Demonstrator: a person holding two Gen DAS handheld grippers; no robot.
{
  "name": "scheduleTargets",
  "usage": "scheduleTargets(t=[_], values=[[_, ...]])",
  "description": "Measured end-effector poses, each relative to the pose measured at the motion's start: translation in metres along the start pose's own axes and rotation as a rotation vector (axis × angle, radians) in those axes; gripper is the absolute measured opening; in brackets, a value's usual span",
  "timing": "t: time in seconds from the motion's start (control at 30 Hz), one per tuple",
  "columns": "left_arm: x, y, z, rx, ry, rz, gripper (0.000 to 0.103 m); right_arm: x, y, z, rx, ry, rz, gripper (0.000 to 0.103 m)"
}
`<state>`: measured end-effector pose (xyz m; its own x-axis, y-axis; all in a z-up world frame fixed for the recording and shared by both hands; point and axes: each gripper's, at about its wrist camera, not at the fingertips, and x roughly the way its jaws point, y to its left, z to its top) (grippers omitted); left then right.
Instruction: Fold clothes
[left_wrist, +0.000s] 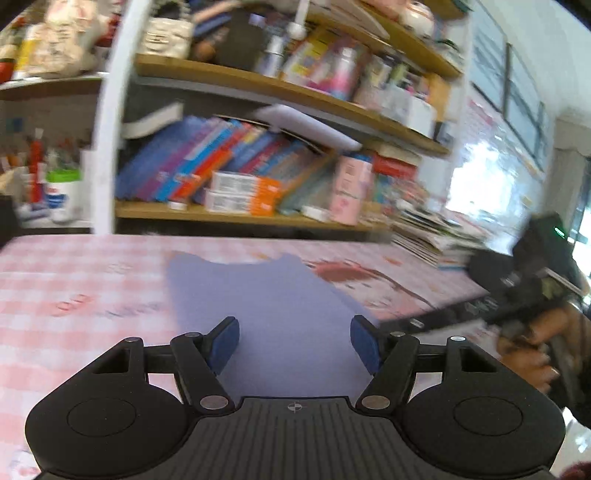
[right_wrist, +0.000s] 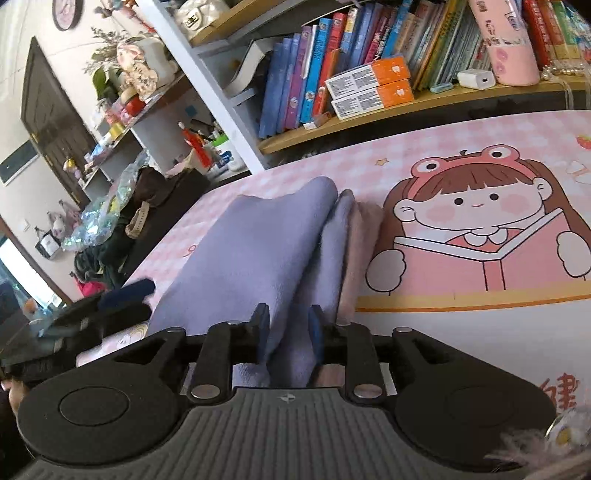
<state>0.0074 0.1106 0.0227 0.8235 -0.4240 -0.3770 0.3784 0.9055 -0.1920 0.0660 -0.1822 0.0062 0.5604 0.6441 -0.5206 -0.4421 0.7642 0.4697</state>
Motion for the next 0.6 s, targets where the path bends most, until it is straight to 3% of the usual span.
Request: scheduleTargets(t=[0.03,0.1,0.17,0.2,0.27,0.4,0.53,0.6], values=[[0.000,0.005,0.002,-0.014,0.002,0.016,0.069,-0.005,0.004,0.001,-0.031,-0.004,-0.009,0.025],[0.004,0.016,0.006,-0.050,0.026,0.027,0.078,-0.015,0.011,0.004,-0.092,-0.033,-0.020,0.039],[0.013,0.031,0.006,-0.111,0.088,0.022,0.082,-0.021,0.010,0.012,-0.105,-0.038,-0.041,0.070],[0.020,0.040,0.007,-0.156,0.135,0.014,0.082,-0.022,0.007,0.016,-0.095,-0.024,-0.057,0.072],[0.032,0.057,0.006,-0.258,0.208,-0.021,0.081,-0.020,-0.003,0.023,-0.049,0.019,-0.063,0.074],[0.060,0.085,-0.001,-0.464,0.300,-0.131,0.078,0.002,-0.028,0.027,0.163,0.134,-0.016,0.076],[0.069,0.088,-0.002,-0.497,0.294,-0.126,0.067,0.025,-0.032,0.028,0.236,0.179,-0.003,0.067],[0.070,0.079,-0.001,-0.457,0.279,-0.119,0.058,0.033,-0.027,0.028,0.217,0.180,-0.003,0.051]])
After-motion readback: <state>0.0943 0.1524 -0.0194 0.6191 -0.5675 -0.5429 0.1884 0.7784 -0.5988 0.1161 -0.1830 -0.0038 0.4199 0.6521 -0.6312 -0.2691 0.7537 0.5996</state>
